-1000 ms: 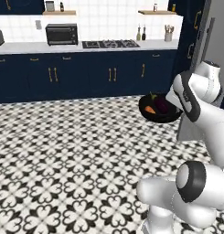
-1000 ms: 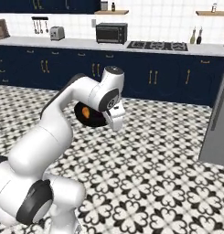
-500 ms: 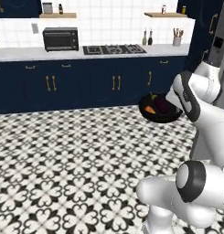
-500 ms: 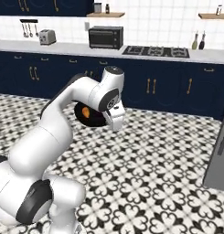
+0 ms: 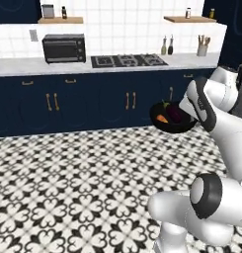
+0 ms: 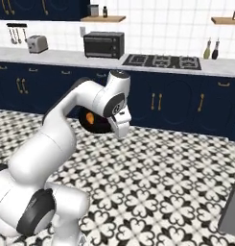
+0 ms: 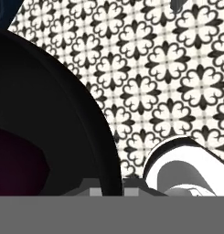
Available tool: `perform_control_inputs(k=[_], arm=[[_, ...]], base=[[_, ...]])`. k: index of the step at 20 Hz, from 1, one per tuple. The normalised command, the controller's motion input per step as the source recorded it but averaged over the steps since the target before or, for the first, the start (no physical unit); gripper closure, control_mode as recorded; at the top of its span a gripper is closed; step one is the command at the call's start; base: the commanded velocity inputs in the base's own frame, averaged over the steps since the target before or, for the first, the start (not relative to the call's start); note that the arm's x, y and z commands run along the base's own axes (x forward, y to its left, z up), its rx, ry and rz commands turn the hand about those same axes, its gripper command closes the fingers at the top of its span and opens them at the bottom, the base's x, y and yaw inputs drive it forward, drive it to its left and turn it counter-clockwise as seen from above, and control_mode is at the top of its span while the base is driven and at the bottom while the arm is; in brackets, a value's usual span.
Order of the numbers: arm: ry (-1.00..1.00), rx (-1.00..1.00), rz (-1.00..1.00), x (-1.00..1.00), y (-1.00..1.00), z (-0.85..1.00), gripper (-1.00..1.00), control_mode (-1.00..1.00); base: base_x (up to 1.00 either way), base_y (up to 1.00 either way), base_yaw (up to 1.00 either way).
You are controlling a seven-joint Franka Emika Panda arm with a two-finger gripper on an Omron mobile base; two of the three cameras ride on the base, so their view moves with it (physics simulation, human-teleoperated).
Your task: Pick the chicken drumstick and eggplant from their plates and place them in the bowl. Then put the bowl in the fridge.
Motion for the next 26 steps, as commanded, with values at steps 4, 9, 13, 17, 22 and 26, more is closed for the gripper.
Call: perform_control_inputs(k=[4,9,13,17,22,26], arm=[[0.00,0.00,0.00,0.00,0.00,0.00,1.00,1.00],[0.00,0.00,0.00,0.00,0.00,0.00,1.00,1.00],[0.00,0.00,0.00,0.00,0.00,0.00,1.00,1.00],[0.00,0.00,0.00,0.00,0.00,0.00,1.00,1.00],[0.00,0.00,0.00,0.00,0.00,0.00,1.00,1.00],[0.00,0.00,0.00,0.00,0.00,0.00,1.00,1.00]], base=[[1.00,0.05,-0.03],[0.98,0.61,-0.25],[0.94,1.00,-0.43],[0.76,1.00,-0.51],[0.71,0.77,-0.75],[0.60,0.62,-0.81]])
